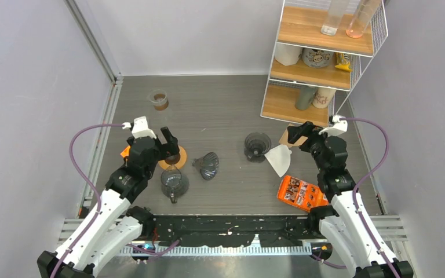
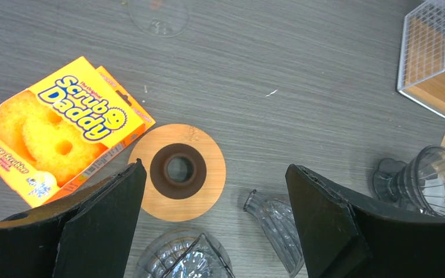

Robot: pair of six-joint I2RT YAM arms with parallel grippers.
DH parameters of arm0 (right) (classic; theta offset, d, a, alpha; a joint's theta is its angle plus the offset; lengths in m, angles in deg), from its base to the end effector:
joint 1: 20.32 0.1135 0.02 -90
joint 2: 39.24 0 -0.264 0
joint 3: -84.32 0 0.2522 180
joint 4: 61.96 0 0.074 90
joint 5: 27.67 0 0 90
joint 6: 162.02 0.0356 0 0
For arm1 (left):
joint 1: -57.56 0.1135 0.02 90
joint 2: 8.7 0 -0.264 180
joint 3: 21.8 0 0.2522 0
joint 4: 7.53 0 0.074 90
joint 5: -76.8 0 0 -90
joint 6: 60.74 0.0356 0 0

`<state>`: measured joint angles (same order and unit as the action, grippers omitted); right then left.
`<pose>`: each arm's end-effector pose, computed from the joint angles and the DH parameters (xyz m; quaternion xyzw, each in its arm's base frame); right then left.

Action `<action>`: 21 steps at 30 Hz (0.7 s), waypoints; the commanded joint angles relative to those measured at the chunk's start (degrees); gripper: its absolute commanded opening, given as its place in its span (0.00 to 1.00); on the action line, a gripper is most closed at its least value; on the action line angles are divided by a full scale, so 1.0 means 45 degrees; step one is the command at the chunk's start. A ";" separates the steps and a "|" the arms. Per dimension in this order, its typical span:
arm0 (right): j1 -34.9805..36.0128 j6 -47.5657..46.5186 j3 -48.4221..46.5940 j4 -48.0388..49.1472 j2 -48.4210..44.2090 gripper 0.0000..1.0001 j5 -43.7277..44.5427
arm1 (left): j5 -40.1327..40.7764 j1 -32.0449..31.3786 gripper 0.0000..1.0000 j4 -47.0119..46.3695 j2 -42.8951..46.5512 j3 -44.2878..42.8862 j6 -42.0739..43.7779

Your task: Place the coffee filter in the dripper

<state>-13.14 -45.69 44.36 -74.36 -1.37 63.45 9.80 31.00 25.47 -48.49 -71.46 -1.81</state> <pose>0.1702 0.0207 0.2651 0.1339 0.7560 0.1775 0.6156 0.1527 -0.0608 0.2837 -0.1419 0.8128 -0.1145 0.5533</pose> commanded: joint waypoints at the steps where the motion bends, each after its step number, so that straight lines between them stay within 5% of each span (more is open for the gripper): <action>1: 0.0040 0.0414 0.0141 0.1006 -0.0252 0.95 0.0366 | -0.0034 0.0515 1.00 0.1010 -0.0349 -0.0918 -0.0753; 11: 0.0041 0.1489 0.0501 0.0608 -0.0908 0.95 0.2400 | -0.1335 0.2090 1.00 0.3317 -0.1180 -0.1297 -0.1981; 21: 0.0045 0.1248 0.0373 0.1056 0.0367 0.96 0.0607 | -0.3122 0.3765 1.00 0.1487 -0.2615 0.0253 -0.2174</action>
<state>-13.14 -40.27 46.86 -72.24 -2.07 68.83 -1.13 45.71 36.07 -57.67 -71.20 -10.05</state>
